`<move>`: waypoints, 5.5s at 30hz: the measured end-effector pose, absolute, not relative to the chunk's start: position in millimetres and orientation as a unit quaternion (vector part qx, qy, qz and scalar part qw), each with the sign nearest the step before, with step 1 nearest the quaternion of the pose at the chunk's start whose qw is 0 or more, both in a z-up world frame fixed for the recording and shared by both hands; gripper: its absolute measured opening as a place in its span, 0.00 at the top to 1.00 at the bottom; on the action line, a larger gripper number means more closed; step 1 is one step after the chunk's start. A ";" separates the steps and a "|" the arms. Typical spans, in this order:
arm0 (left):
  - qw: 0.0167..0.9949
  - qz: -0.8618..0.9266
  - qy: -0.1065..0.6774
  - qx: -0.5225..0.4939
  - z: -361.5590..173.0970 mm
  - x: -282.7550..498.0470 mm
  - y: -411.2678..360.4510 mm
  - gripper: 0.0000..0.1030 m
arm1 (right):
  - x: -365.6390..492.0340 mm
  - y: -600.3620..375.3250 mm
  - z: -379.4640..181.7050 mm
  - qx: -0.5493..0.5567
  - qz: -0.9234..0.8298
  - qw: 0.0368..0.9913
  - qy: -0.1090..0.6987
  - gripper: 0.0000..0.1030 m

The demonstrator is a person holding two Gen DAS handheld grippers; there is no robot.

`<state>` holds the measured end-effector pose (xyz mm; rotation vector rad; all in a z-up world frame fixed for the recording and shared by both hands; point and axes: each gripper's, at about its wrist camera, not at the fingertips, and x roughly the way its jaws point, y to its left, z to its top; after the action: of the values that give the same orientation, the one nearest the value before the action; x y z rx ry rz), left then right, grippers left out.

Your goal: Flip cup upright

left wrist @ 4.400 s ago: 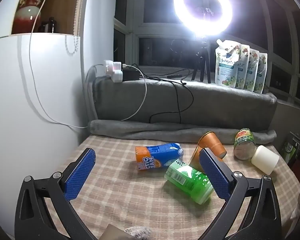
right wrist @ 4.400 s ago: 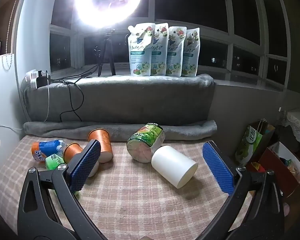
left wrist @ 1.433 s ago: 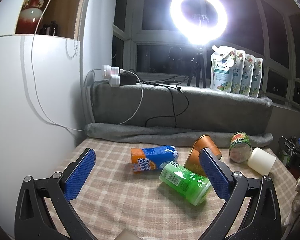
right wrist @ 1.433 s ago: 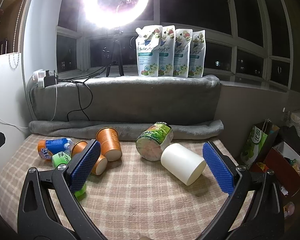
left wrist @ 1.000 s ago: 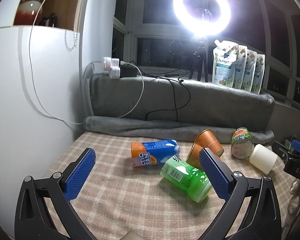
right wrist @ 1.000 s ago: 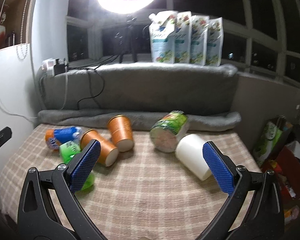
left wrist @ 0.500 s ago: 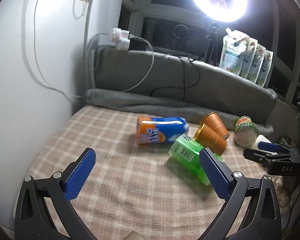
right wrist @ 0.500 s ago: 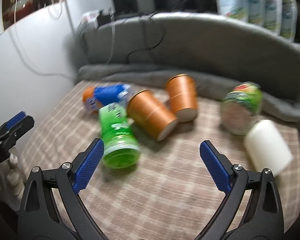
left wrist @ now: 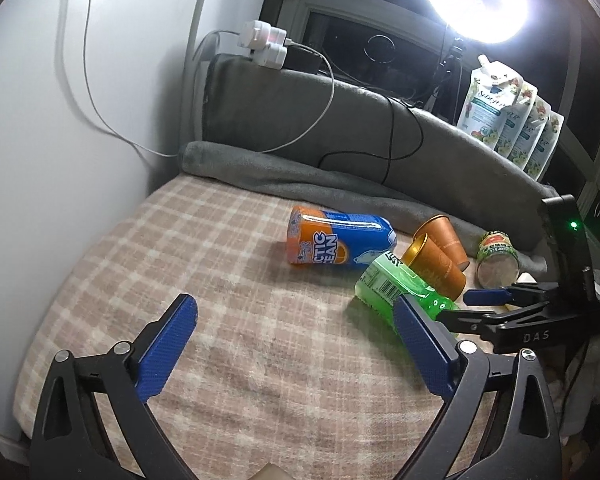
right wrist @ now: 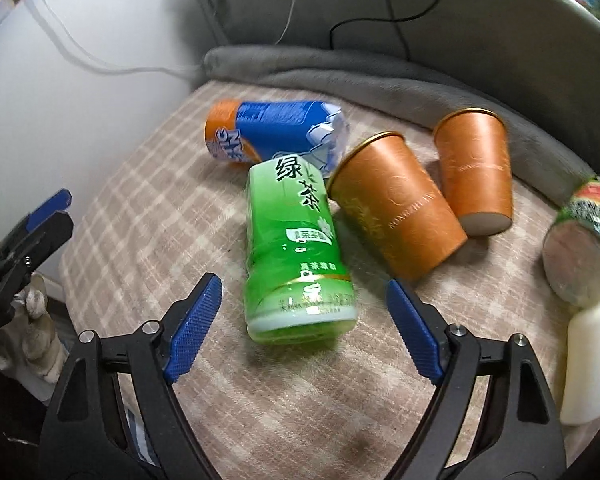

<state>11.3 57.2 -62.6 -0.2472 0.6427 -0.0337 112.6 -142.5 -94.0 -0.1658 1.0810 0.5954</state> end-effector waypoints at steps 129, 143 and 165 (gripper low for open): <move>0.910 -0.180 0.373 -0.013 -63.7 51.7 -96.3 0.40 | 4.0 -333.2 -66.1 0.144 0.107 0.868 0.464 0.20; 0.926 -0.172 0.332 0.044 -64.8 38.4 -114.0 0.40 | 1.4 -334.7 -62.1 0.141 0.099 0.872 0.458 0.20; 0.914 -0.206 0.348 0.041 -67.6 9.7 -120.0 0.44 | -7.4 -331.7 -53.5 0.137 0.097 0.878 0.449 0.20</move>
<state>9.7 -120.0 -67.6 0.0842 0.7157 -0.4244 -7.4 -331.7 -53.5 0.2866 0.9356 0.2030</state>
